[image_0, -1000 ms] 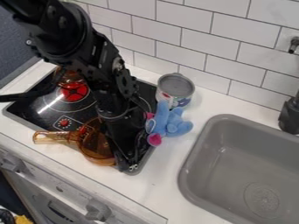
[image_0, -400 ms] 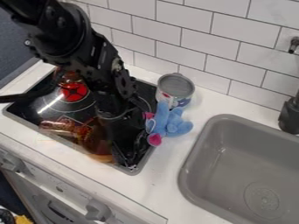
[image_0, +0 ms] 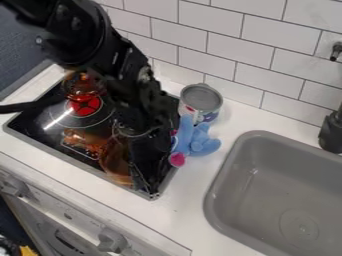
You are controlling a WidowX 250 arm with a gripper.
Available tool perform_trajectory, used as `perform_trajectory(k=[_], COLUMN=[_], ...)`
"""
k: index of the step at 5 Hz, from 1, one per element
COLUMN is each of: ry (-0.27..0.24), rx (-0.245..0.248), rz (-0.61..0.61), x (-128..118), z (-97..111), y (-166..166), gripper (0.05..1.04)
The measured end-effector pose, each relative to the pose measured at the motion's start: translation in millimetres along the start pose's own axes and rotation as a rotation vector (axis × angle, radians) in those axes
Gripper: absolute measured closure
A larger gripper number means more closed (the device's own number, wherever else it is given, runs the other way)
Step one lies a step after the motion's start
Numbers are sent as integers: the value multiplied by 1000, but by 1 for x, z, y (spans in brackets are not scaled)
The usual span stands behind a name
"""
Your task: Move the pot
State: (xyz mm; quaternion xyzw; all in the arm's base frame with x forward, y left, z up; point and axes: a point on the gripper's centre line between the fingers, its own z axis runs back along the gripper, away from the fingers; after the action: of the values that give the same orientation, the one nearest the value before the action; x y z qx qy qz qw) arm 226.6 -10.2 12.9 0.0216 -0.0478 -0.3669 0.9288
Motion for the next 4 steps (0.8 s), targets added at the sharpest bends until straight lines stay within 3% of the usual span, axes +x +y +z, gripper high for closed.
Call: perform_trajectory(k=[1, 2, 4], ry=[-42, -62, -45], rx=[58, 75, 165], rz=[27, 82, 240], x=[-1, -10, -43], z=[24, 38, 56], y=[9, 19, 63], gripper=[999, 999, 999])
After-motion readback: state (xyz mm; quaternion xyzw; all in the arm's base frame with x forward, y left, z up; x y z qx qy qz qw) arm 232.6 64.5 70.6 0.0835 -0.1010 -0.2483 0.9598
